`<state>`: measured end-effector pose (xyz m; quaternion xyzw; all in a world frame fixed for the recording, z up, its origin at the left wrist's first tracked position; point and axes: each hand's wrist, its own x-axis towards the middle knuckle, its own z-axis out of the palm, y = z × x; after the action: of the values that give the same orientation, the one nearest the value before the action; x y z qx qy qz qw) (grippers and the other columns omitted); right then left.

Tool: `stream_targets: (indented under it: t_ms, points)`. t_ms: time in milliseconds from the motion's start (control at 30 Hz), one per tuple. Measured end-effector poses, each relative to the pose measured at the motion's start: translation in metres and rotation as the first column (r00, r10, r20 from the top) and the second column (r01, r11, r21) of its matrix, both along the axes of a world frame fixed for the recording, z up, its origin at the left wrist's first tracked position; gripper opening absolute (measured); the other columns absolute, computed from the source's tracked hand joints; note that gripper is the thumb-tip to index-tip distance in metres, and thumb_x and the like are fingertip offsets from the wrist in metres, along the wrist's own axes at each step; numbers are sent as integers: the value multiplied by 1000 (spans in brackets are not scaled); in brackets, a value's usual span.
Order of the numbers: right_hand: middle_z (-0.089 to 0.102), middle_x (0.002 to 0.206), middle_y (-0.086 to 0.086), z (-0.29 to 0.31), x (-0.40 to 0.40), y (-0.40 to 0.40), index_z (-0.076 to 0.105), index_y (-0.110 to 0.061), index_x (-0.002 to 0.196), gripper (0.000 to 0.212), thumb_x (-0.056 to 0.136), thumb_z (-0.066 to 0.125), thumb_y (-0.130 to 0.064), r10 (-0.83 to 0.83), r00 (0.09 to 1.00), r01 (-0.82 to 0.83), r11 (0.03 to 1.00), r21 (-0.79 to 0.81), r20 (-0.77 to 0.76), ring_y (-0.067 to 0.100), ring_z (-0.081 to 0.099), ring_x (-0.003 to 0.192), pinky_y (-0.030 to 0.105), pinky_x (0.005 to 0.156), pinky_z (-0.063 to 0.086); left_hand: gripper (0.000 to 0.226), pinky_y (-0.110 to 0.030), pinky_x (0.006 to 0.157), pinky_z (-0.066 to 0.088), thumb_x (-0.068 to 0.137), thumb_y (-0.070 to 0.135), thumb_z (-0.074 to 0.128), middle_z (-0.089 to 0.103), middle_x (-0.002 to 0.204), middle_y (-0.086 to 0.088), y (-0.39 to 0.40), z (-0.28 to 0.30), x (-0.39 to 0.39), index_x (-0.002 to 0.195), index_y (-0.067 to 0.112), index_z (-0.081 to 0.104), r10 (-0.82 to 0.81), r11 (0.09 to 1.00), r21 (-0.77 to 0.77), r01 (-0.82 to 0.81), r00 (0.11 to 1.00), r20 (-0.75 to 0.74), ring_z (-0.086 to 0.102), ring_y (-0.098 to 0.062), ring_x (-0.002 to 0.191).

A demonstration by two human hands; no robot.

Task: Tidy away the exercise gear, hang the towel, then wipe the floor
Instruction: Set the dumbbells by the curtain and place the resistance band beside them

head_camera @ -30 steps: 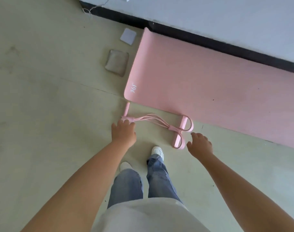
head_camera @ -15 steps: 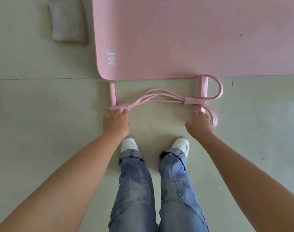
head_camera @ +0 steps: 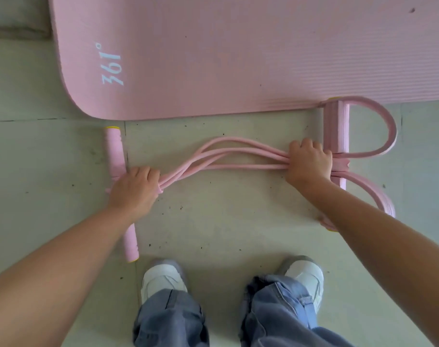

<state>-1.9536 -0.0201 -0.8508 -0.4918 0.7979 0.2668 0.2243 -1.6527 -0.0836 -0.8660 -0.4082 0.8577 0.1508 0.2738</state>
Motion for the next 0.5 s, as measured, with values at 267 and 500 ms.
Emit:
stream_targets:
  t_ms: [267, 500]
  points:
    - [45, 129, 16, -4, 5, 3, 42, -5, 124, 44, 83, 57, -11, 21, 1000, -21, 1000, 9, -16, 33, 41, 120, 40, 98, 37, 51, -21, 25, 37, 18, 12, 97, 56, 45, -9, -6, 7, -6, 52, 2, 59, -123, 992, 23, 123, 992, 10, 58, -26, 36]
    - [49, 124, 14, 5, -7, 7, 47, -9, 120, 37, 84, 56, -9, 110, 994, -110, 994, 20, -27, 31, 44, 117, 38, 96, 39, 33, -34, 90, 45, 100, 26, 41, 50, 129, -9, -16, 20, -36, 127, 6, 43, -56, 998, 37, 48, 968, 244, 49, -26, 121]
